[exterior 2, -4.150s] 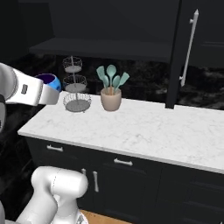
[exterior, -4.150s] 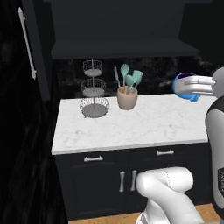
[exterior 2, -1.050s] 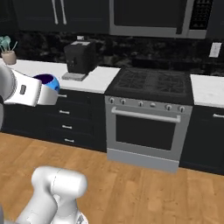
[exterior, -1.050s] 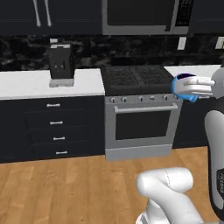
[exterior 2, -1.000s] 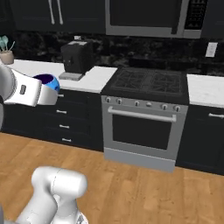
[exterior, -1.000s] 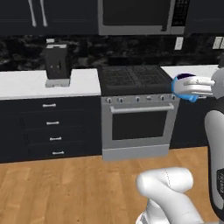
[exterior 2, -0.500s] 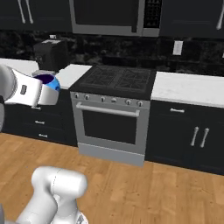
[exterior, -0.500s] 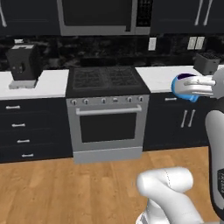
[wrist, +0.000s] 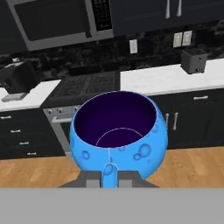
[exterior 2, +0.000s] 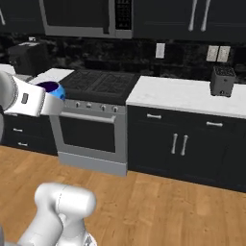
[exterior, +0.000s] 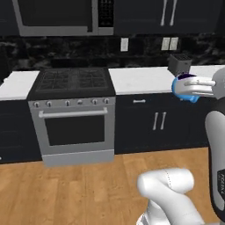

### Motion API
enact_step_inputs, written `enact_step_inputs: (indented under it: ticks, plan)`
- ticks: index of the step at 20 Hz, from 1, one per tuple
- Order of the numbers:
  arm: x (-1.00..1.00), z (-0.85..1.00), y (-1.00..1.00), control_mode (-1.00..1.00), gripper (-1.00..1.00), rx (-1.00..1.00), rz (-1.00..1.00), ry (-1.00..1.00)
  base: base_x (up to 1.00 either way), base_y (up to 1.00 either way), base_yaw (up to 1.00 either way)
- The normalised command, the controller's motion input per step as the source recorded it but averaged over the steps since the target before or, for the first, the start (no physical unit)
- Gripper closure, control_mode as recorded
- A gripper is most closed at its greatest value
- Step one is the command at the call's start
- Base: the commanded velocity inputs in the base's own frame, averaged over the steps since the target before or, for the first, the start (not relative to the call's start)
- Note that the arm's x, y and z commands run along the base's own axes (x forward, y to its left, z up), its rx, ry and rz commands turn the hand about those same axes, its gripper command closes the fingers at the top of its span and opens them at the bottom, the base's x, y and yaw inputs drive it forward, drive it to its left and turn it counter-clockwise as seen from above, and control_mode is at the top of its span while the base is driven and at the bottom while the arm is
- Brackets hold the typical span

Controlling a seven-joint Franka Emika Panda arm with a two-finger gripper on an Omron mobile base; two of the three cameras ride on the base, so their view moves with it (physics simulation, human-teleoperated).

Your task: Gather all objects into one cabinet and sort the glasses and bowls to opposite sides.

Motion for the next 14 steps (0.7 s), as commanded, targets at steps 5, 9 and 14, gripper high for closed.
enact_step_inputs:
  ticks: [5, 9, 14]
  plan:
    - [0.0, 0.0, 0.0, 1.0, 1.0, 0.0, 0.0, 0.0, 0.0, -1.0, 0.0]
    - [0.0, 0.0, 0.0, 1.0, 1.0, 0.0, 0.0, 0.0, 0.0, -1.0, 0.0]
    - [0.0, 0.0, 0.0, 1.0, 1.0, 0.0, 0.0, 0.0, 0.01, -1.0, 0.0]
